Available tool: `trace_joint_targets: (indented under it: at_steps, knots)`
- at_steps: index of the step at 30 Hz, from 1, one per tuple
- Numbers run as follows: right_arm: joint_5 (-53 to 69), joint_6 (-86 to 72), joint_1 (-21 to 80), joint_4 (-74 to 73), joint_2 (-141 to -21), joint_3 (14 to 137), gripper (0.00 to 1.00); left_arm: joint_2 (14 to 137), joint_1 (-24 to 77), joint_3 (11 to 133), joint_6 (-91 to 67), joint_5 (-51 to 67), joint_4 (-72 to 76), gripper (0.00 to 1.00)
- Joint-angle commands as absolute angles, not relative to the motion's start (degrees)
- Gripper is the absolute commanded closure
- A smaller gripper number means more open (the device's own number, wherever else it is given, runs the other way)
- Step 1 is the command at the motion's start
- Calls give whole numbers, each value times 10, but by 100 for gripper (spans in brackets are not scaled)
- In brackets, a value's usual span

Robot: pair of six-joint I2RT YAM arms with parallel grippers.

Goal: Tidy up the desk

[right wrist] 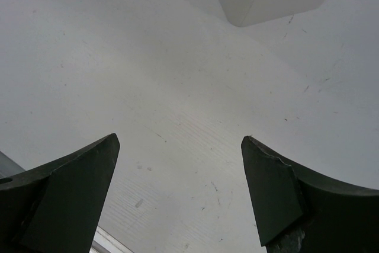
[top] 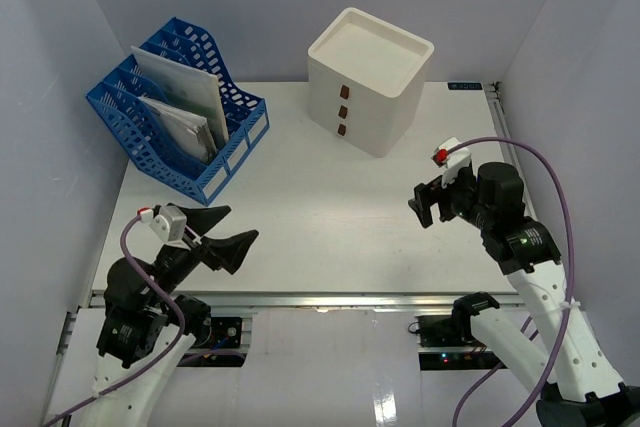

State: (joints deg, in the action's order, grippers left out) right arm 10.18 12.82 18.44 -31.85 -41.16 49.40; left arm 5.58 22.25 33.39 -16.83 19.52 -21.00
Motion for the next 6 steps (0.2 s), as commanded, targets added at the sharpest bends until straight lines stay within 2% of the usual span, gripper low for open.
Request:
trace_joint_targets:
  at_steps: [1,6]
  knots:
    - [70,144,184,-285,-396,472,10,76,222,348,-179,185,-227,2]
    - [50,156,184,-248,-389,453,10,87,222,348,-181,178,-228,2]
